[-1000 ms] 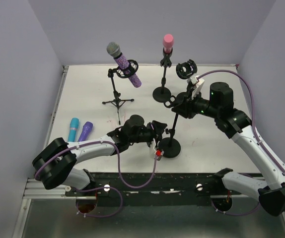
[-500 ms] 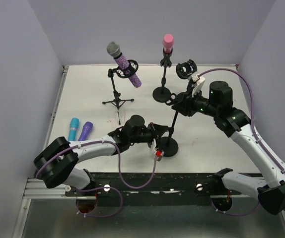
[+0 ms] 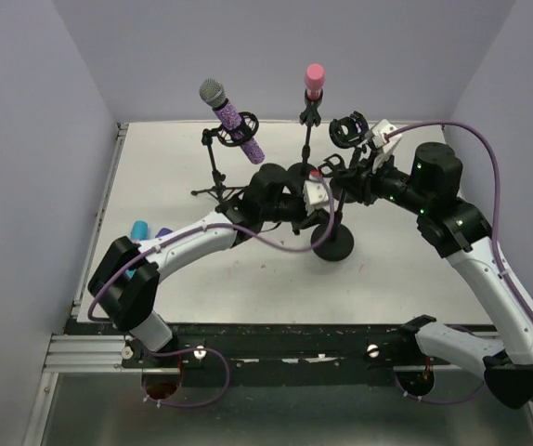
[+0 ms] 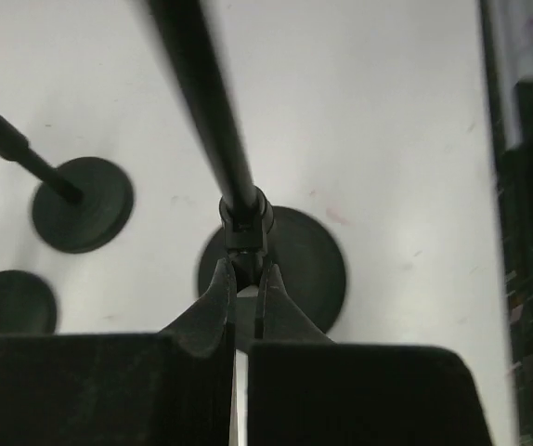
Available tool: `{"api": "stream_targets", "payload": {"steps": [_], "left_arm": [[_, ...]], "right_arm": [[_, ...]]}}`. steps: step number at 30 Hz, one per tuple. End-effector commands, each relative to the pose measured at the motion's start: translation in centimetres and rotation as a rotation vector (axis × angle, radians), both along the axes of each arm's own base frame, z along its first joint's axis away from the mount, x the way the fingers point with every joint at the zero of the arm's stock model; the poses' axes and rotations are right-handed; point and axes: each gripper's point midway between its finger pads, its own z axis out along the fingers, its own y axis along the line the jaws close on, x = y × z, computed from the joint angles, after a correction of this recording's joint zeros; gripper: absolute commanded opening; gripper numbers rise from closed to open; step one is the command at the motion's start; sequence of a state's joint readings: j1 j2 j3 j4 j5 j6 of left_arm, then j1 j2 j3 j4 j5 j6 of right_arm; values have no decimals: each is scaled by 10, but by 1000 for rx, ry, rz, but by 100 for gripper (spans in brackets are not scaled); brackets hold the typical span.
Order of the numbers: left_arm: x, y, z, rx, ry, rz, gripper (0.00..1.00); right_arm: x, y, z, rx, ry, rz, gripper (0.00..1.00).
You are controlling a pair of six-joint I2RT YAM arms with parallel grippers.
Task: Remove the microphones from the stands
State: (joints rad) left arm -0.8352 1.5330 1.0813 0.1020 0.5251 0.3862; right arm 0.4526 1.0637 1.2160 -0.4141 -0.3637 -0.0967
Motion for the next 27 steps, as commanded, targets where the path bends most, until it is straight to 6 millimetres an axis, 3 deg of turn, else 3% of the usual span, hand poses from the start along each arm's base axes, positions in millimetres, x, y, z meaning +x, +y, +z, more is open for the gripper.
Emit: {"api": "stream_targets", "payload": {"steps": [1,7,13,16,17,20,21,23,24,25,27], "left_arm": [[-24,-26,48,-219,729,-62,0],[-50,-28,48,-237,781,-221,0],[-74,-22,4,-40,889,-310,0],[-69,-19,-7,-33,874,-236,1],[-65,-19,-8,-35,840,-204,18],[-49,-14,-1,-72,695,-115,48],[-43,-10,1,-81,636,-72,67],[-35,-1,6,-94,509,-30,79],[-33,4,8,-90,431,-29,94],[-33,9,8,-79,345,-24,98],[-37,18,9,-61,83,-55,98]], "right_arm": [[-22,-4,16,-57,-59,69,1],[-32,-11,5,-55,-28,48,1],[-28,-16,-8,-67,-19,14,1],[-28,-15,-14,-70,-7,14,1],[-28,-15,-15,-70,-5,15,1],[-29,-14,-19,-71,6,25,1],[-29,-13,-20,-71,9,28,1],[-30,-12,-21,-72,13,36,1],[-30,-11,-22,-70,16,42,1],[-29,-10,-22,-68,15,45,1],[-29,-8,-22,-63,15,53,1]]}}
